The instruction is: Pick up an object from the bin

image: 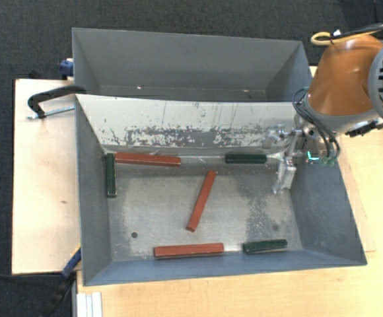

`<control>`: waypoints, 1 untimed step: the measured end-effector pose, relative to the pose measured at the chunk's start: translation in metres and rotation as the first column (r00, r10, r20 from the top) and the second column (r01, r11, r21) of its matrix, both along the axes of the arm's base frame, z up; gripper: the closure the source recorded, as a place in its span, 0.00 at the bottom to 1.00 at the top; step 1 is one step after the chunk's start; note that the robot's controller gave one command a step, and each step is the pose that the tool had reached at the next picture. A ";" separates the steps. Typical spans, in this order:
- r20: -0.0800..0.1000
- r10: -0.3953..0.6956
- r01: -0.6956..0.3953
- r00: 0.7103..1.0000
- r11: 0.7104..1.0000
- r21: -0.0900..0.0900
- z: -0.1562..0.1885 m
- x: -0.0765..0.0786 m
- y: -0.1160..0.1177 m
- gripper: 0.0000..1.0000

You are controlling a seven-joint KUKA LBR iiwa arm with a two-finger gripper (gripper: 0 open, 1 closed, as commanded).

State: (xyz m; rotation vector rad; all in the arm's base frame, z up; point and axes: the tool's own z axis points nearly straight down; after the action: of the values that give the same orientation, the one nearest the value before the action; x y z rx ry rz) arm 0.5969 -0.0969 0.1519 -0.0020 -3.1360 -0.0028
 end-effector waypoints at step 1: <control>0.008 0.001 -0.001 1.000 1.000 -0.001 0.004 0.002 0.000 0.00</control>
Offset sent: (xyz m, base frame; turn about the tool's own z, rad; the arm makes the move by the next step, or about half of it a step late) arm 0.0025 -0.0015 -0.0284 0.0377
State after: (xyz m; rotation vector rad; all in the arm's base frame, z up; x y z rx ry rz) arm 0.5989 -0.0967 0.1564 -0.0001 -3.1441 -0.0010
